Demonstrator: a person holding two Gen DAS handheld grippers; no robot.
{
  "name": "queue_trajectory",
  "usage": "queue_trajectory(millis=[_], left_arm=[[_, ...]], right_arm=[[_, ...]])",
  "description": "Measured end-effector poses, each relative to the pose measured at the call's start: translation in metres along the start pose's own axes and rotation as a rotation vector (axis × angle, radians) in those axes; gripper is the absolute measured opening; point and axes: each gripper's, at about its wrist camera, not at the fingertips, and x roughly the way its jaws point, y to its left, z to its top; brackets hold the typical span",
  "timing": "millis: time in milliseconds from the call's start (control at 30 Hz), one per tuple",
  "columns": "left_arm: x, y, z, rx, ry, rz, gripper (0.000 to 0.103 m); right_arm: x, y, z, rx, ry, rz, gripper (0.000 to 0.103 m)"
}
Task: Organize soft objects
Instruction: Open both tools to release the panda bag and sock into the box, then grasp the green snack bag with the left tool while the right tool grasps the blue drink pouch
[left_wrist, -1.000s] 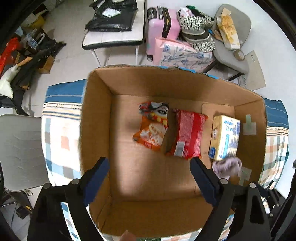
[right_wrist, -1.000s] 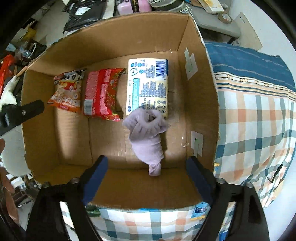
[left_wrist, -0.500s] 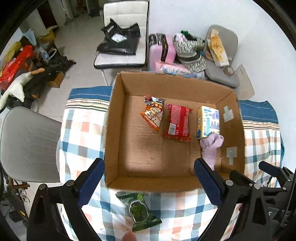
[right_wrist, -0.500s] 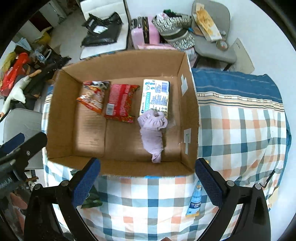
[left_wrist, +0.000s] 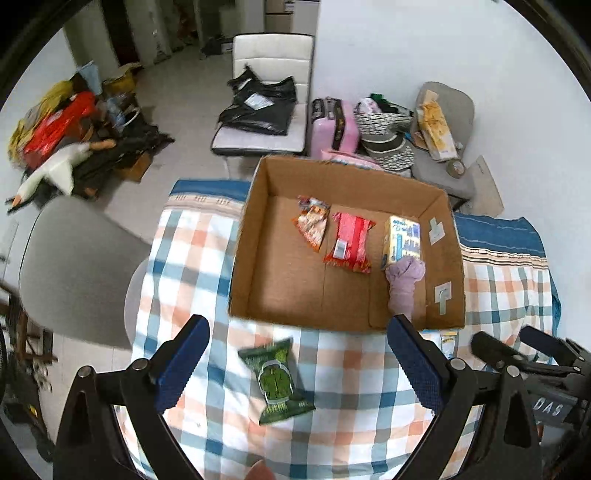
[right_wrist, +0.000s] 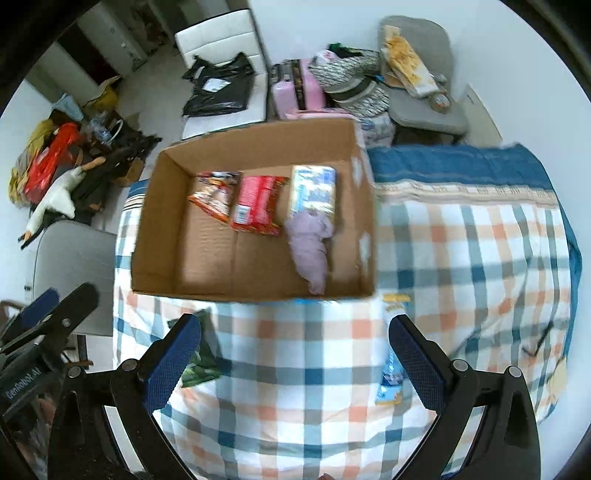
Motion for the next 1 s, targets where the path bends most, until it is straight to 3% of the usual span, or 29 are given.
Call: queue_trajectory(millis=[133, 267, 433, 533, 633, 733, 900, 1000], left_arm=[[0.018, 0.001, -0.030, -0.057, 0.054, 0.010, 0.099], [0.064, 0.011, -0.062, -0.138, 0.165, 0.025, 0.099], [0.114, 0.022, -0.093, -0.190, 0.283, 0.058, 0.099], [0.134, 0.032, -0.105, -0.225, 0.335, 0.071, 0.099], [0.148, 0.043, -0.107, -0.262, 0.363, 0.078, 0.099], [0.163, 0.050, -0.105, -0.277, 0.383, 0.077, 0.099], [0.201, 0.043, -0.103, -0.255, 0.488, 0.020, 0.099], [0.221, 0.039, -0.105, -0.245, 0.539, 0.010, 0.099]], right_arm=[[0.027, -0.058, -0.027, 0.118, 0.070, -0.035, 0.103], [0.079, -0.112, -0.053, 0.209, 0.181, -0.092, 0.103], [0.153, -0.148, -0.081, 0.276, 0.326, -0.079, 0.103], [0.187, -0.153, -0.090, 0.288, 0.359, -0.069, 0.100], [0.212, -0.154, -0.094, 0.304, 0.391, -0.066, 0.079], [0.220, -0.152, -0.093, 0.299, 0.386, -0.102, 0.070], [0.213, -0.141, -0.093, 0.260, 0.381, -0.149, 0.034], [0.209, -0.137, -0.098, 0.245, 0.393, -0.135, 0.027]])
